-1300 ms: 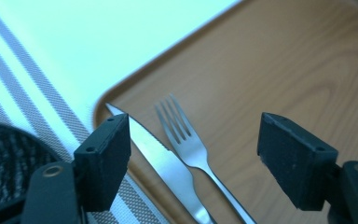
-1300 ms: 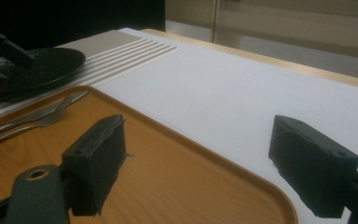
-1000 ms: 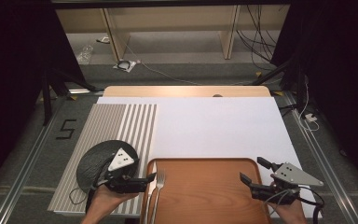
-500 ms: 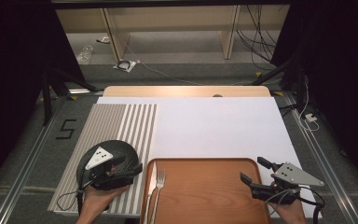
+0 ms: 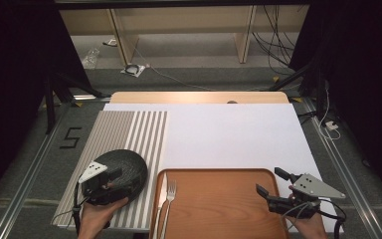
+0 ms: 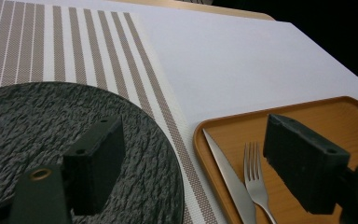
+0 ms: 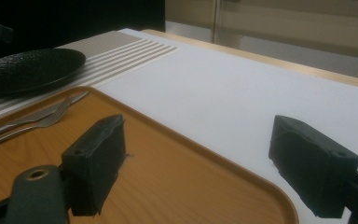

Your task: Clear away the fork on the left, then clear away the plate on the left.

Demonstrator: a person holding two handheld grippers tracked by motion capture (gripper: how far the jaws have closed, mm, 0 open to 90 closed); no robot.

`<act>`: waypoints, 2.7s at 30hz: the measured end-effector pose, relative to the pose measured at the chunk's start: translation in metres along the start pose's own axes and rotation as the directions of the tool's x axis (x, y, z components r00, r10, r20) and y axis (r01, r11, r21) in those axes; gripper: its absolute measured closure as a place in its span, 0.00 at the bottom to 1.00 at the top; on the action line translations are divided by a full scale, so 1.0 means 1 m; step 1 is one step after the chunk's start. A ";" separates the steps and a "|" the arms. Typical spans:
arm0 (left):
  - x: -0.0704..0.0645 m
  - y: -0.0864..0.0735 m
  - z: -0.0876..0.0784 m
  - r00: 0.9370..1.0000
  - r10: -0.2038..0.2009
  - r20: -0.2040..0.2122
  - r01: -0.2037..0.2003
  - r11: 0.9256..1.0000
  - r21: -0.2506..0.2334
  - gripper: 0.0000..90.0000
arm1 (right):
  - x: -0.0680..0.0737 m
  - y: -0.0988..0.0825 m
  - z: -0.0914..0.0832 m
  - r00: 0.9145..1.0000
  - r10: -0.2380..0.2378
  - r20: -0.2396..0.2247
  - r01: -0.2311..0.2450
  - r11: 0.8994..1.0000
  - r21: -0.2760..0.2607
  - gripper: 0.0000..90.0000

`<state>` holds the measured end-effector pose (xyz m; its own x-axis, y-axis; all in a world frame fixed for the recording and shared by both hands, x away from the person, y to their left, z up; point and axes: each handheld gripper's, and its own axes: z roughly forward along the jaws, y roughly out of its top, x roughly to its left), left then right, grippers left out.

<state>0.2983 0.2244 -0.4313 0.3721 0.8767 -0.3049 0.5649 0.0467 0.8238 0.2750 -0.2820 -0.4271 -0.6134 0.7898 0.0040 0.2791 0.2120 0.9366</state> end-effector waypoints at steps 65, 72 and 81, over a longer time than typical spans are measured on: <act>0.064 -0.063 -0.063 0.713 -0.696 -0.092 0.675 0.715 -0.183 0.23 | 0.002 0.000 0.001 1.000 -0.006 -0.002 0.006 1.000 0.000 0.22; 0.070 -0.072 -0.064 0.626 -0.777 -0.064 0.754 0.625 -0.203 0.24 | 0.002 0.000 0.001 1.000 -0.005 -0.002 0.005 1.000 -0.002 0.22; 0.075 -0.079 -0.064 0.539 -0.842 -0.022 0.821 0.532 -0.208 0.23 | 0.002 0.000 0.001 1.000 -0.007 -0.002 0.007 1.000 0.001 0.22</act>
<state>0.2343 0.3170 -0.4891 -0.2911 0.4443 -0.8472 0.4523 0.8443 0.2873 0.2750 -0.2799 -0.4275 -0.6169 0.7870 -0.0021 0.2757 0.2186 0.9361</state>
